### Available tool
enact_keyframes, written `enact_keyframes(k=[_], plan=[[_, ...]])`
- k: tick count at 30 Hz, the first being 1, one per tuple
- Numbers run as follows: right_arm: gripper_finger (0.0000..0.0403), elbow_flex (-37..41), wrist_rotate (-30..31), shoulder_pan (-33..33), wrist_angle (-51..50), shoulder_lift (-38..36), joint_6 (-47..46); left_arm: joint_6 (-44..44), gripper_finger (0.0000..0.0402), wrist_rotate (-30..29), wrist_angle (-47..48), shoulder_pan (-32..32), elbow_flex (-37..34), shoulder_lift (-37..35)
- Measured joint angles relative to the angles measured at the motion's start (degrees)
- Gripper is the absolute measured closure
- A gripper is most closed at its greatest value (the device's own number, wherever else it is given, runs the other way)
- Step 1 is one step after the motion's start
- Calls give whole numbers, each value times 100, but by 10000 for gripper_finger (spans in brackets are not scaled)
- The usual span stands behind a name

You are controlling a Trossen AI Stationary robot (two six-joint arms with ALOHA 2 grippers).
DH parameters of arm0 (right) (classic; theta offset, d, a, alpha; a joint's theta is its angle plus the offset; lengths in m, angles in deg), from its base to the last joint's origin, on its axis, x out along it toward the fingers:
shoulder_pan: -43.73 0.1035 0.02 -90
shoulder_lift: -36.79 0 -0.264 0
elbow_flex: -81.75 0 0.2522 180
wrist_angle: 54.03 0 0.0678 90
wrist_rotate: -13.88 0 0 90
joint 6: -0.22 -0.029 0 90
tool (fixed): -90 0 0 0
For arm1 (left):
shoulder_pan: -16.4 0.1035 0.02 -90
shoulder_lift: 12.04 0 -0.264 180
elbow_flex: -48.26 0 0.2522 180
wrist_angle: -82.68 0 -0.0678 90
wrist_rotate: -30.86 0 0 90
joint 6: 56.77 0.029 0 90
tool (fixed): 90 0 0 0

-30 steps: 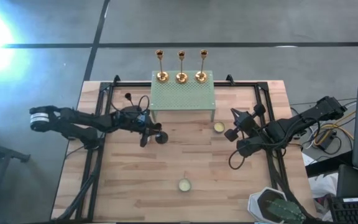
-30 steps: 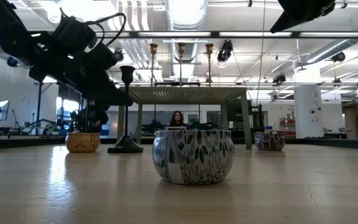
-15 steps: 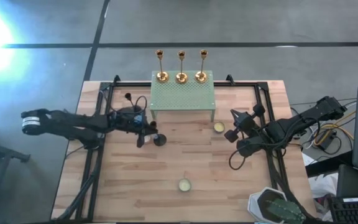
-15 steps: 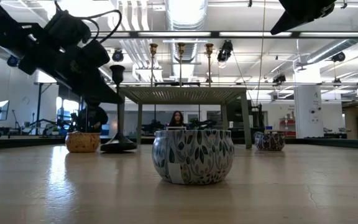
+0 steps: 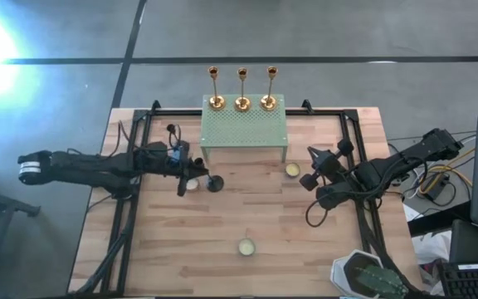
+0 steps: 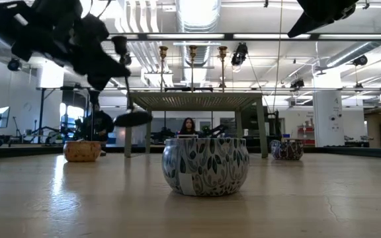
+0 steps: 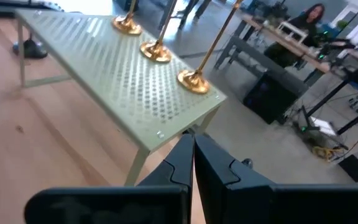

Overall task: Pick & Place candle stick holders
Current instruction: Put the bottom black candle holder on the shelf

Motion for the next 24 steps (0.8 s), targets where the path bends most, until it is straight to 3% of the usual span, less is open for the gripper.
enact_keyframes(k=[5,9,13,19,24], plan=[[394,-24,-675,0,597,0,748,91,385,161,200,-139,643,177],[394,-24,-1185,-2,1617,0,1854,311,385,125,1006,-199,1440,470],[394,-24,-1275,-2,2654,2,2722,573,385,-88,1451,-233,2199,888],[391,-24,-1537,-9,3746,0,3083,984,385,-109,1451,-234,3005,1543],[353,-24,-1757,-45,4213,13,3094,1276,385,-101,1458,-233,3503,2003]])
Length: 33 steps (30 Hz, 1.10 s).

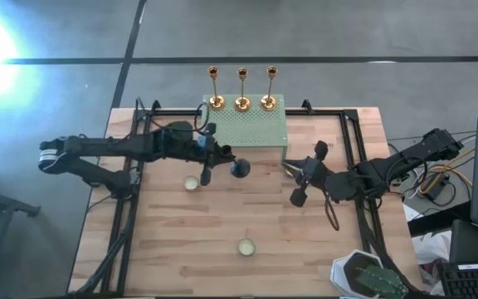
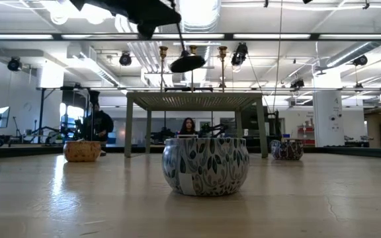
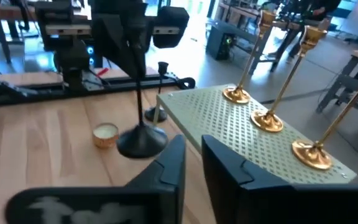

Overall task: Pick & Place candle stick holders
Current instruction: Put the bottom black candle holder on the shelf

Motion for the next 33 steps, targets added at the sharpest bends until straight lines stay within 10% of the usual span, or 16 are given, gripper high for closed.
enact_keyframes(k=[14,33], plan=[[238,1,-1028,-594,763,413,305,76,385,212,178,0,1380,1015],[268,-3,-1408,-1039,2315,1251,889,182,385,354,339,-30,1638,1216]])
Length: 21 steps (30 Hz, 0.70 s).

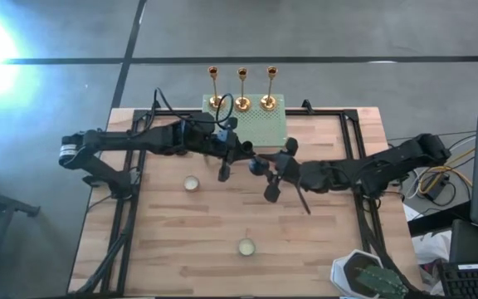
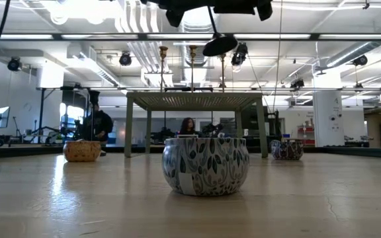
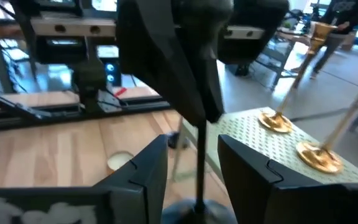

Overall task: Pick & Place candle stick holders
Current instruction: Put the bottom black candle holder on the shelf

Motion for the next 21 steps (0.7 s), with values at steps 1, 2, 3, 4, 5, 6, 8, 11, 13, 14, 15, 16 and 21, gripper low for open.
enact_keyframes(k=[1,2,3,4,5,6,8,11,13,14,15,16,21], plan=[[271,-1,-40,-19,61,16,4,0,385,3,0,-3,0,0],[274,-1,-49,-34,107,36,11,0,385,14,0,-3,0,0],[276,-1,-53,-59,173,65,22,0,385,16,2,-3,0,0],[279,-1,-55,-85,220,91,20,0,385,20,2,-4,0,0],[282,-1,-61,-109,217,96,17,0,385,32,2,-12,0,0],[285,1,-72,-139,210,100,9,0,385,32,2,-18,0,0],[292,-1,-72,-187,239,133,-37,10,385,32,-2,-30,0,-2],[310,-1,-138,-247,229,136,-118,32,385,37,-2,-41,0,-2],[332,-1,-347,-300,243,138,-187,34,385,39,-2,-40,0,-2],[347,-1,-474,-327,240,133,-232,42,385,37,-2,-42,0,-2],[366,-1,-578,-347,238,137,-271,60,385,37,-2,-42,0,-2],[380,-1,-625,-363,238,159,-262,55,385,40,3,-40,-2,-2],[390,-1,-645,-381,220,184,-250,59,385,56,40,-40,-13,-3]])
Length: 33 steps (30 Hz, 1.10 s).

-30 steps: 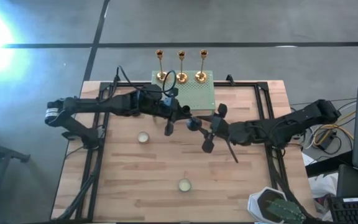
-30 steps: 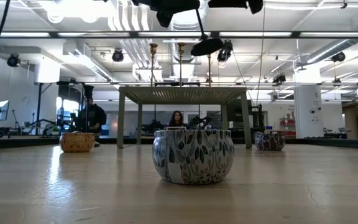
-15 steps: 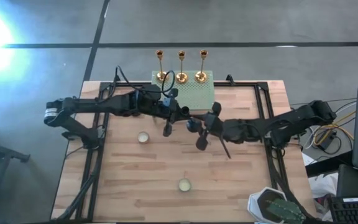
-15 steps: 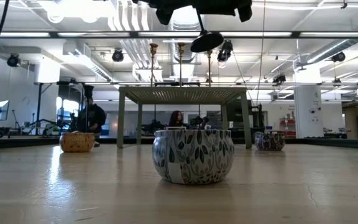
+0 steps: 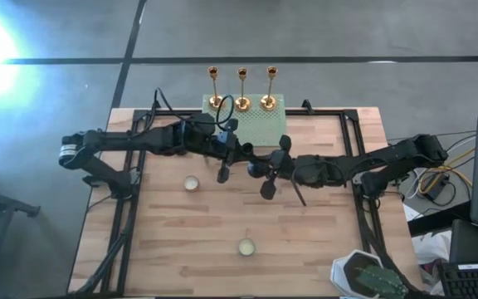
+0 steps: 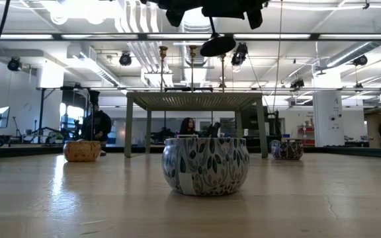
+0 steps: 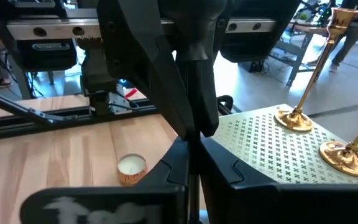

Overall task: Pick & Place candle stick holders
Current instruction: Put the bottom black candle holder on the shelf

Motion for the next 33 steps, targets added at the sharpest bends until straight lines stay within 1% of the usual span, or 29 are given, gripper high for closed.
enact_keyframes(k=[3,7,9,12,15,17,21,24,26,29,31,33], plan=[[391,0,-3,-2,-47,-39,72,38,374,-3,-10,0,0,-1],[392,5,17,-2,-219,-171,89,260,342,-50,102,0,0,-36],[392,21,40,-6,-354,-260,86,352,326,-179,253,-2,0,-77],[392,158,180,-9,-404,-413,45,403,308,-680,658,-5,-23,-225],[392,368,229,-15,-369,-619,-76,400,299,-1315,666,-2,-291,-527],[392,544,277,-40,-268,-773,-83,389,298,-1582,350,0,-641,-812],[392,989,276,-153,486,-984,84,285,298,-1814,-586,-2,-1651,-1511],[392,1306,-103,-359,1250,-1096,258,205,298,-1928,-1465,1,-2421,-2074],[392,1417,-483,-583,1618,-1100,297,170,298,-1941,-2028,8,-2870,-2447],[392,1506,-816,-991,1673,-1074,286,169,298,-1988,-2785,9,-3396,-2888],[392,1506,-1176,-1295,1717,-1012,274,168,298,-2022,-3075,10,-3623,-3107],[392,1498,-1585,-1583,1796,-940,291,170,298,-2076,-3101,11,-3763,-3297]])
